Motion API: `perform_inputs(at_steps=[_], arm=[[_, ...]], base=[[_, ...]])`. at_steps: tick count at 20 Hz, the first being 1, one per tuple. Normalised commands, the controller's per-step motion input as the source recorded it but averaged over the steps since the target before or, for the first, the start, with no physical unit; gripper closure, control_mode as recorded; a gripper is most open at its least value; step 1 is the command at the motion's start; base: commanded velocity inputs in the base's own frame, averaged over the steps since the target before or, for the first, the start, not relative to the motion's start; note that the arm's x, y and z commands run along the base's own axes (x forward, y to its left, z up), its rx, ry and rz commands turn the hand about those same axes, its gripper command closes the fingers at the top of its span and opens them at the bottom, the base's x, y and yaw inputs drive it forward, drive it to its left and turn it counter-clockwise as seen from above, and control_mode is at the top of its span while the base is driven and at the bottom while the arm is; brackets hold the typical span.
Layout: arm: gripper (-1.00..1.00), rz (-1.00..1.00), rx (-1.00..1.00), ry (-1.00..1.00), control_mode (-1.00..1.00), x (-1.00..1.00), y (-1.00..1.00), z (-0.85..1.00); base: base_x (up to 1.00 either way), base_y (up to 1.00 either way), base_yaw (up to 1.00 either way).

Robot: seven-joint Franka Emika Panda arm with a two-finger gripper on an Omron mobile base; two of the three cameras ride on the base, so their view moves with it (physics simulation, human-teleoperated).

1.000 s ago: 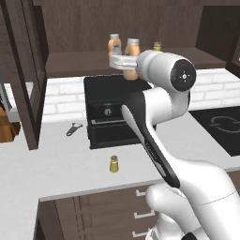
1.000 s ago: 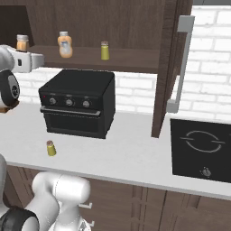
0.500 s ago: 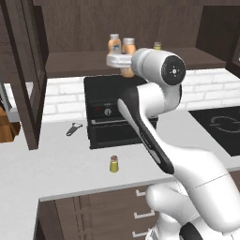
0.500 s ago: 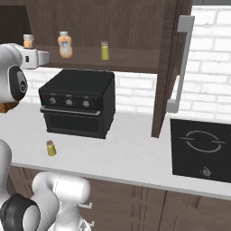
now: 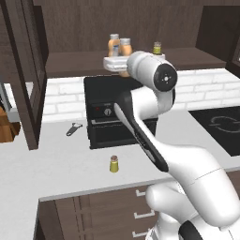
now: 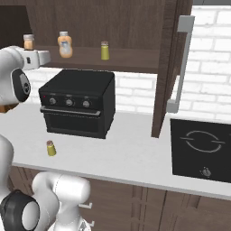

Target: Put the shaker and condiment bottle from the counter next to their counterparts in the cabinet.

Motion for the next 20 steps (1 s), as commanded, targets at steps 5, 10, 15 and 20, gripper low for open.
perform_inputs(at_steps=[5, 10, 15, 20], arm=[[1.0, 0.0, -0.03, 0.0, -1.0, 0.45, 0.02, -0.04], [1.0, 0.0, -0.03, 0.0, -1.0, 0.07, 0.04, -0.04], [1.0, 0.0, -0.01, 0.0, -1.0, 0.03, 0.03, -0.02], [1.0, 0.0, 0.0, 0.0, -1.0, 0.24, 0.0, -0.01]], base=[[0.0, 0.0, 0.0], [0.0, 0.0, 0.0], [0.0, 0.0, 0.0], [0.0, 0.0, 0.0]])
